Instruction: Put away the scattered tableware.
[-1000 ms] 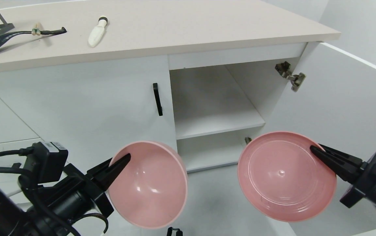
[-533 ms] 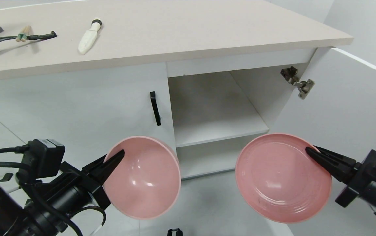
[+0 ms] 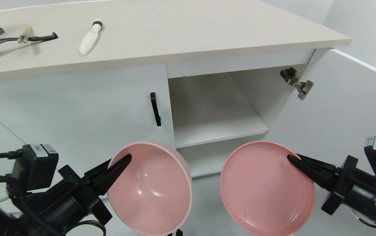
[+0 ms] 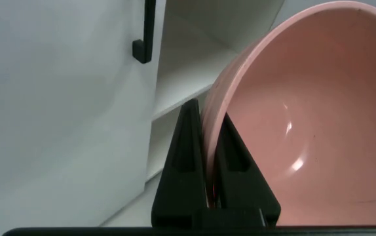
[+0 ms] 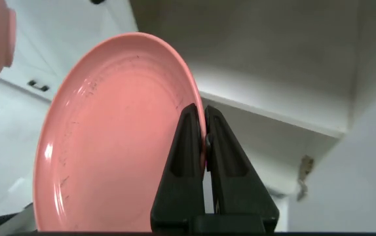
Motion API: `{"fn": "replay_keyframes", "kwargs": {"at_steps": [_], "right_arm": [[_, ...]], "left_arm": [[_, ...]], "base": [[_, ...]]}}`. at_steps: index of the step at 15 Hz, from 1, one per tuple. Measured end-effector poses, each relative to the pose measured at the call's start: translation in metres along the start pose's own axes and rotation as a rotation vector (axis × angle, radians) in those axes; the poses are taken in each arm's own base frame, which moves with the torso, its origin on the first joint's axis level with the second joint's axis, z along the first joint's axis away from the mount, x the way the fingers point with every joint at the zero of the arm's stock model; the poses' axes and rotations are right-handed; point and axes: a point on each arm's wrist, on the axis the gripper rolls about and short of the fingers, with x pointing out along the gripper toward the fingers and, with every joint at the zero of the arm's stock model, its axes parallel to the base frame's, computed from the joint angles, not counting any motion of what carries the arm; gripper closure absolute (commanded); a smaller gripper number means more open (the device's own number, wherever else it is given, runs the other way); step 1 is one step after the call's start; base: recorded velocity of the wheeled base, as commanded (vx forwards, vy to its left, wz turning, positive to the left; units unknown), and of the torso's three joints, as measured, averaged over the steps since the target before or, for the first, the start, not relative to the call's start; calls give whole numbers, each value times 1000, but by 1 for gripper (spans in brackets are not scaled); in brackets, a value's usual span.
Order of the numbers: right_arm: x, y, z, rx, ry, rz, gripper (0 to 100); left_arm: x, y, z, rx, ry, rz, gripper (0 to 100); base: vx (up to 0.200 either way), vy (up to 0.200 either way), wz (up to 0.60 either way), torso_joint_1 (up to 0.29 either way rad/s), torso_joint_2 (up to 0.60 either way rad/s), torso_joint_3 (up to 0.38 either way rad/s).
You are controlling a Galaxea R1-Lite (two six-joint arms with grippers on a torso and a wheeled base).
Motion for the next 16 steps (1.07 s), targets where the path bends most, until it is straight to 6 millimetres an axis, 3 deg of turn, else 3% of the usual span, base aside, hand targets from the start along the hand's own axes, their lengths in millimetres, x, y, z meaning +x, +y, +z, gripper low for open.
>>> {"fn": "replay_keyframes", "kwargs": {"at_steps": [4,6,9,12,16], "right_arm": [[30,0,-8,52,8,41,100],[44,-4,-11,61,12,-5,100],[51,-8,-16,78,29,-22,100],[57,-10,-14,106,17,-24,100],[63,-12,-18,99,27,-23,100]], "left_arm": [[-9,-1,8,33,-27,-11,100],[-16,-1,4,41,44,-10,100],[-25,0,7,39,50,-12,100],[-28,1,8,43,51,-1,100],[-30,-1,6,43,69,-18,100]], "base": [[0,0,0,0,0,0],[0,0,0,0,0,0],[0,0,0,0,0,0],[200,0,0,-1,1,5],[0,0,0,0,0,0]]}}
